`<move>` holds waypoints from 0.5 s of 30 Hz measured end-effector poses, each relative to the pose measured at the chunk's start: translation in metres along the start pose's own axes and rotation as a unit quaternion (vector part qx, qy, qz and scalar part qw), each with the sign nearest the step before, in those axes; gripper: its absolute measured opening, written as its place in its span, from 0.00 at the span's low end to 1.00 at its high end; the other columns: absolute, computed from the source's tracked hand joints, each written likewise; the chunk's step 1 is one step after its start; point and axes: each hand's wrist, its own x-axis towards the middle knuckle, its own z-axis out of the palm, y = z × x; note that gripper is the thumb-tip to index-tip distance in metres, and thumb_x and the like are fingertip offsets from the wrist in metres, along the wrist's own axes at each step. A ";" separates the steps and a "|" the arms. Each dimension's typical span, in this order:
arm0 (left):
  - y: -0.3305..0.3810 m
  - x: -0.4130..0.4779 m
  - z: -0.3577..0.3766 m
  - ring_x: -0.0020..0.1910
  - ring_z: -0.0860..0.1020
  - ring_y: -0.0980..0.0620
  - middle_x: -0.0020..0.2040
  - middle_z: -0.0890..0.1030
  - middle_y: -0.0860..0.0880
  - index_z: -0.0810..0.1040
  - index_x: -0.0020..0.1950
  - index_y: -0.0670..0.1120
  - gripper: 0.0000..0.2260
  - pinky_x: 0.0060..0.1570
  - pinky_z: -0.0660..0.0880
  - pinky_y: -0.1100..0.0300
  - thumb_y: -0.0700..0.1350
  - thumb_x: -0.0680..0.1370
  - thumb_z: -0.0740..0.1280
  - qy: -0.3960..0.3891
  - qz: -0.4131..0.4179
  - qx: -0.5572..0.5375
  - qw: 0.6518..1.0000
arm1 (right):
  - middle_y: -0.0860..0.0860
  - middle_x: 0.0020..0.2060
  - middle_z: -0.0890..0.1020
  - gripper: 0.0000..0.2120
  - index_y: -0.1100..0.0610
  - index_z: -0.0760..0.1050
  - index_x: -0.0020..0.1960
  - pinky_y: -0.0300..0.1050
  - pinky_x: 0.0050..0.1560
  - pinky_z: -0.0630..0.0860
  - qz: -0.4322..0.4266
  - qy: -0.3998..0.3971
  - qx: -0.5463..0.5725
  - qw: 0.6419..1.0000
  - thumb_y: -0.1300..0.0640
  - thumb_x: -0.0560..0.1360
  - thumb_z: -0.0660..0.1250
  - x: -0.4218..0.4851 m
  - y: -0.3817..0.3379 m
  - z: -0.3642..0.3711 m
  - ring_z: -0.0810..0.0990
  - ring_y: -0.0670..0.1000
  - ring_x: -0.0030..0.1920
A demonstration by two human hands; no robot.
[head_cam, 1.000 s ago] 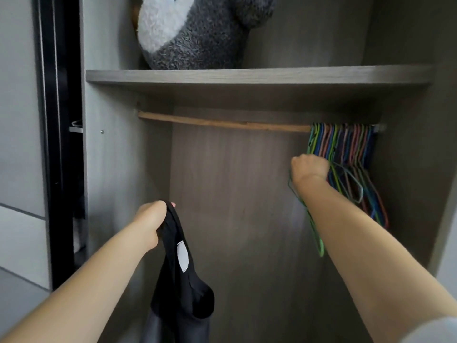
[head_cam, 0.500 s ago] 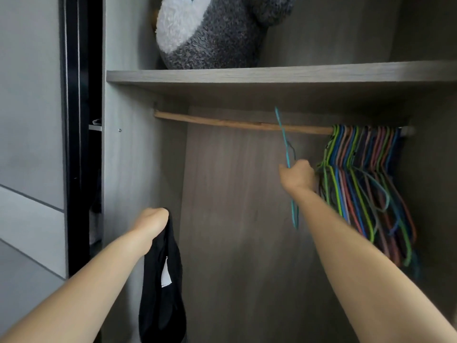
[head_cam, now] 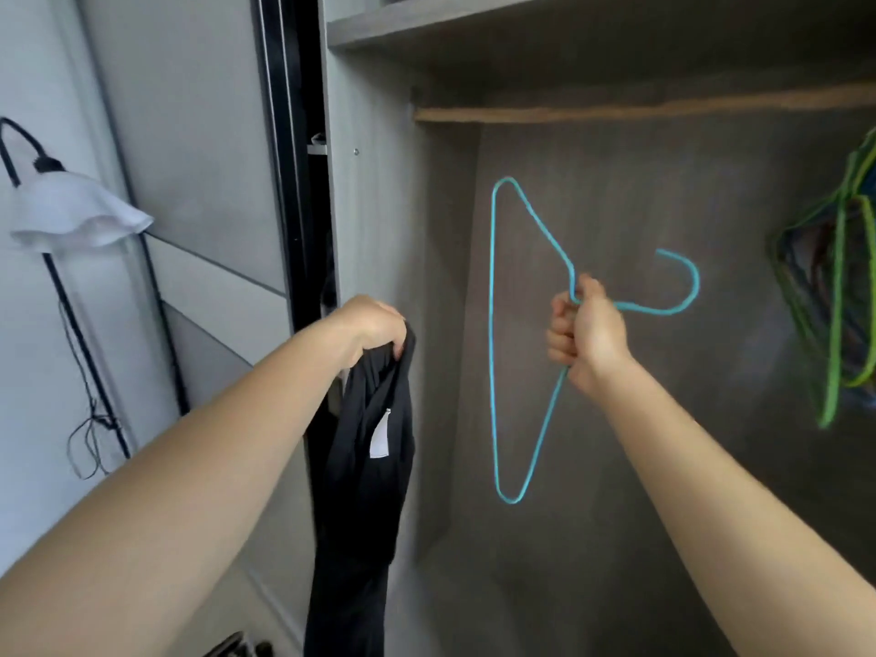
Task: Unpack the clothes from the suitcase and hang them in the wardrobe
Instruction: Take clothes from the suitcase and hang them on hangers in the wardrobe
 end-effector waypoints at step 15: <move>-0.012 -0.012 -0.040 0.57 0.78 0.41 0.59 0.79 0.41 0.76 0.62 0.39 0.17 0.59 0.76 0.48 0.46 0.76 0.61 0.112 -0.041 -0.185 0.975 | 0.49 0.21 0.55 0.23 0.56 0.60 0.28 0.36 0.26 0.46 -0.071 -0.112 0.150 0.980 0.54 0.81 0.52 -0.087 0.058 0.080 0.51 0.46 0.21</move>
